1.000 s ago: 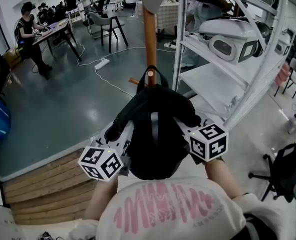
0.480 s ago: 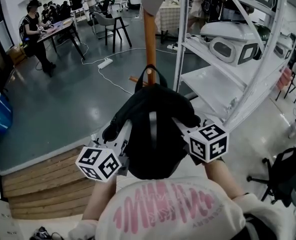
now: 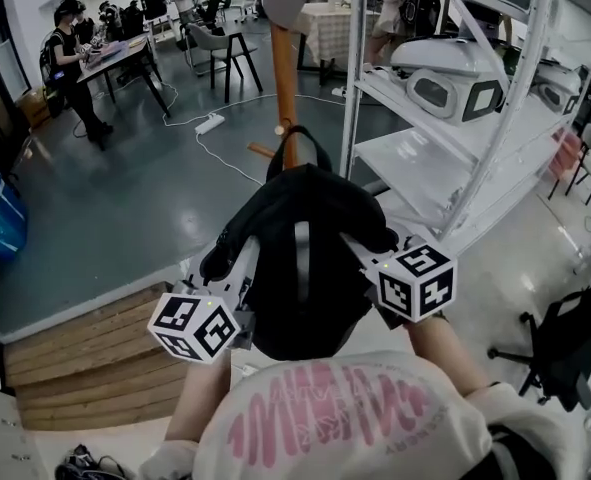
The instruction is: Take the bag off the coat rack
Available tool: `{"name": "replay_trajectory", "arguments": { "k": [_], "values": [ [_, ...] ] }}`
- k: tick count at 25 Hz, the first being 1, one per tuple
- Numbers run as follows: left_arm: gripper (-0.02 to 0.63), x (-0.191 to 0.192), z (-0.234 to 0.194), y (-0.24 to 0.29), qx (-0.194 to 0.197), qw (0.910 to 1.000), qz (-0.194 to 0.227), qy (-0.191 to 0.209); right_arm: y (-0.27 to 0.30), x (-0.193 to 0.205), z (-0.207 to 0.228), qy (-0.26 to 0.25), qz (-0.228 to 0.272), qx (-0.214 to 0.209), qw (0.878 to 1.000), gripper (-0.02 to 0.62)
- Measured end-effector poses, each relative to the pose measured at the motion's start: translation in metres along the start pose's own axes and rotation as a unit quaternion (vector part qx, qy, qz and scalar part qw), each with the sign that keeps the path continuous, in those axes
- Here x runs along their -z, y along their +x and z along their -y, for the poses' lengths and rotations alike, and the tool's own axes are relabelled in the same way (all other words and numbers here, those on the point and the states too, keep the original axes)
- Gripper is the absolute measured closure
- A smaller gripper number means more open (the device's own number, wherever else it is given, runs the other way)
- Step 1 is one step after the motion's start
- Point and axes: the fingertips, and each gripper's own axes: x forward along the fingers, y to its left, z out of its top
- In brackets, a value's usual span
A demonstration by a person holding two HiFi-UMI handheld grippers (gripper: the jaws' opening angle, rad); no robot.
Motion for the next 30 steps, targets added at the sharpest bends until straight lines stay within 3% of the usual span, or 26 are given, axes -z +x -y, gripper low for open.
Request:
{"name": "replay_trajectory", "arguments": {
  "k": [12, 30],
  "values": [
    [0.486, 0.024, 0.050, -0.034, -0.016, 0.9999, -0.002, -0.004, -0.053, 0.028, -0.010, -0.002, -0.004, -0.005, 1.000, 0.487],
    [0.486, 0.088, 0.089, -0.087, -0.047, 0.9961, -0.058, -0.047, -0.095, 0.103, -0.035, 0.025, -0.056, -0.019, 0.998, 0.482]
  ]
}}
